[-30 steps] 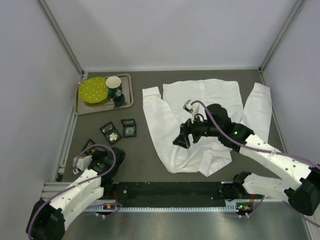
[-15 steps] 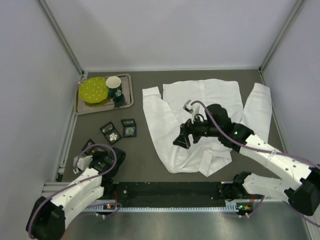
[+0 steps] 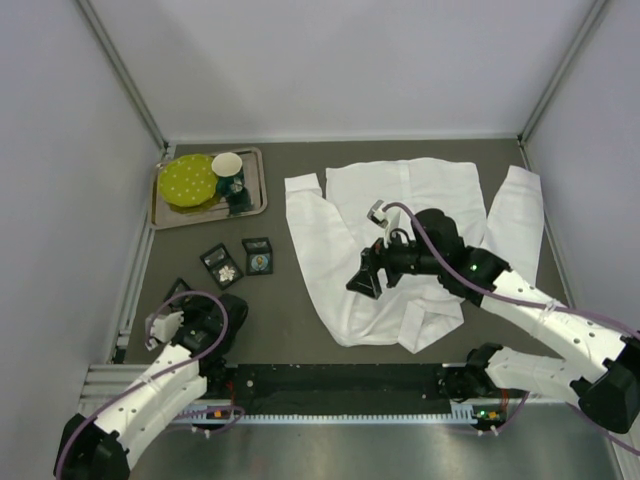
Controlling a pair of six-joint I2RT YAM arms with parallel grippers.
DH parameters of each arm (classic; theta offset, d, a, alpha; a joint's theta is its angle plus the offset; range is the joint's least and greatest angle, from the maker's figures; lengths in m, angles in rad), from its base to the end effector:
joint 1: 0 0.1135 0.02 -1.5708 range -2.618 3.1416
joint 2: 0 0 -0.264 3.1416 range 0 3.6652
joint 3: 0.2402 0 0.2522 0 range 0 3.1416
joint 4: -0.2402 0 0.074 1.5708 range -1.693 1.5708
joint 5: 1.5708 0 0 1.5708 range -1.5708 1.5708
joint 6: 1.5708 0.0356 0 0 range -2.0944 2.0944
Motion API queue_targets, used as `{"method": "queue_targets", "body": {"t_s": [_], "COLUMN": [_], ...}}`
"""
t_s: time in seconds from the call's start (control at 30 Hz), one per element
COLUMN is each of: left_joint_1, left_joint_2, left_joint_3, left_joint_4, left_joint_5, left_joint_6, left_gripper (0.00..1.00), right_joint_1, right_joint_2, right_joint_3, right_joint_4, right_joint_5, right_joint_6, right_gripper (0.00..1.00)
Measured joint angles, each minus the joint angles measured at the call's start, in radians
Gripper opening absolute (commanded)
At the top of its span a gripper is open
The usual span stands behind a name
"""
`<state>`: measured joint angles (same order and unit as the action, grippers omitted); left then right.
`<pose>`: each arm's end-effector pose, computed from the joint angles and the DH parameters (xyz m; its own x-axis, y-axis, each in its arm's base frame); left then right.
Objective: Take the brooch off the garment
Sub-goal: Place the brooch in the brooch box.
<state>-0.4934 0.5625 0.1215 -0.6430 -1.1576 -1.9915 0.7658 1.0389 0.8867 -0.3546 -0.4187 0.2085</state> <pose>0.0904 -0.0116 0.1260 0.4887 -0.6790 -0.5478 -0.6341 0.1548 -0.7576 0.1561 0.1702 0.3115 -0.5264 -0.2438 -0.8145 -0.7978 0.4729 0.3740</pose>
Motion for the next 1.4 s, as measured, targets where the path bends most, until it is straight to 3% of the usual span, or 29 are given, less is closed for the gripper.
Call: {"method": "queue_targets", "body": {"t_s": [0.5,0.6,0.73,1.4], "left_joint_1": [0.0,0.0,0.0,0.001], "left_joint_2": [0.005,0.005,0.001,-0.074], "left_joint_3": [0.0,0.0,0.0,-0.001], "left_joint_4": [0.001,0.001,0.001,0.004], "left_joint_5": [0.027,0.028,0.036,0.053], "left_joint_6": [0.0,0.0,0.0,0.0], "left_gripper": [0.49,0.6,0.65,0.7], "right_joint_1": [0.005,0.005,0.005,0.008], "right_joint_2": [-0.006,-0.006,-0.006,-0.006], "right_joint_3": [0.0,0.0,0.0,0.0], "right_joint_4": [-0.009,-0.009,-0.009,-0.009], "right_joint_5": [0.007,0.008,0.012,0.026], "right_joint_6": [-0.006,-0.007,-0.008,-0.008], "right_gripper": [0.84,0.84,0.84,0.84]}}
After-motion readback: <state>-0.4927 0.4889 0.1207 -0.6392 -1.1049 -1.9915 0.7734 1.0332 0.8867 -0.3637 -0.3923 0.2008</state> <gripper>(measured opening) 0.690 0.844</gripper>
